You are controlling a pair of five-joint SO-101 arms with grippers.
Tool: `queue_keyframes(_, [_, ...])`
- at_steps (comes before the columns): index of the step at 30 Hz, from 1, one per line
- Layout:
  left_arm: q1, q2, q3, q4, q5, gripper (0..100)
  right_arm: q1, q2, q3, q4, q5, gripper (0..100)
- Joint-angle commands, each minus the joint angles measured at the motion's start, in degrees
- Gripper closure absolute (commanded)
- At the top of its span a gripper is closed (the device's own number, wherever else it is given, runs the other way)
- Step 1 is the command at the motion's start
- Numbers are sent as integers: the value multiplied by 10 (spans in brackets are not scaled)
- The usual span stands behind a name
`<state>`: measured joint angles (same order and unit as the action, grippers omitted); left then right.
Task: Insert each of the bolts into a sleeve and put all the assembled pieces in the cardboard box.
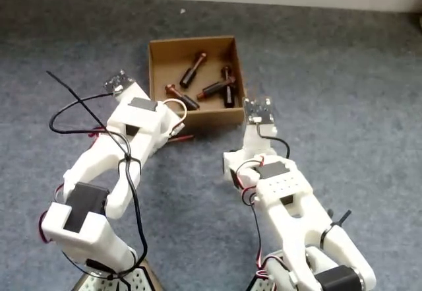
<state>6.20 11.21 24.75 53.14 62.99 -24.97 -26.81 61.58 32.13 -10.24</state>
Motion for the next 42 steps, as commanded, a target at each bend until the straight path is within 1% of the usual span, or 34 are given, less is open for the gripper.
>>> queue_keyframes(1, [0, -7, 7, 55, -7, 815, 7, -29, -6, -9, -2, 995])
queue_keyframes(5, [-2, -9, 12, 63, -8, 815, 7, -29, -6, -9, -2, 995])
queue_keyframes(9, [-1, -13, 7, 98, -8, 815, 7, -29, -6, -9, -2, 995])
queue_keyframes(13, [-5, -9, 7, 98, -8, 815, 7, -29, -6, -9, -2, 995])
queue_keyframes(19, [-50, -7, 11, 87, -11, 815, 7, -30, -6, -9, -2, 995])
queue_keyframes(25, [-120, -8, 11, 95, -69, 814, 7, -30, -6, -9, -2, 995])
queue_keyframes(28, [-147, -15, -1, 121, -108, 814, 7, -30, -6, -9, -2, 995])
queue_keyframes(30, [-156, -15, -22, 153, -125, 814, 7, -30, -6, -9, -2, 995])
queue_keyframes(32, [-157, -10, -44, 184, -127, 814, 7, -30, -6, -9, -2, 995])
queue_keyframes(34, [-150, -9, -53, 194, -123, 814, 7, -30, -6, -9, -2, 995])
queue_keyframes(42, [-84, -8, -34, 183, -121, 818, 7, -30, -6, -9, -2, 995])
